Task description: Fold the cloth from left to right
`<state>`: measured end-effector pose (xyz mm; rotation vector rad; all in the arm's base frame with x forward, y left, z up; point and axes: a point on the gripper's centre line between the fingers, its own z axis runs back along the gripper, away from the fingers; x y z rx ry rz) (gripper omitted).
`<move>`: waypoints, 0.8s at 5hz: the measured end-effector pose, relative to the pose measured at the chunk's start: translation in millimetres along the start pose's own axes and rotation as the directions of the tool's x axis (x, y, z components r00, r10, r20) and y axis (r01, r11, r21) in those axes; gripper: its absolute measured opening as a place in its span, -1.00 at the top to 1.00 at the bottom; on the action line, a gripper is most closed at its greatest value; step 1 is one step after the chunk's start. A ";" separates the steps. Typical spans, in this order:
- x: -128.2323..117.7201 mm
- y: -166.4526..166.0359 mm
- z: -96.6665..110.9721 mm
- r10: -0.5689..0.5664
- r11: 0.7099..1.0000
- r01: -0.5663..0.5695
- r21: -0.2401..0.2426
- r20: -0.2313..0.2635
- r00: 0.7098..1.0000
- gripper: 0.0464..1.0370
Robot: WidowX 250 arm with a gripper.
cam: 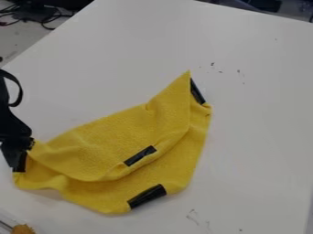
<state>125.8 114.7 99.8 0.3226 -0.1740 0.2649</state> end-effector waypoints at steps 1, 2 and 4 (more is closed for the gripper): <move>1.8 -43.2 28.7 -0.151 0.982 0.156 -0.108 0.057 0.987 -0.93; -1.7 -93.8 39.3 -0.221 0.961 0.228 -0.159 0.062 0.973 -0.93; 42.6 -109.5 15.7 -0.165 0.971 0.132 -0.201 -0.162 0.973 -0.93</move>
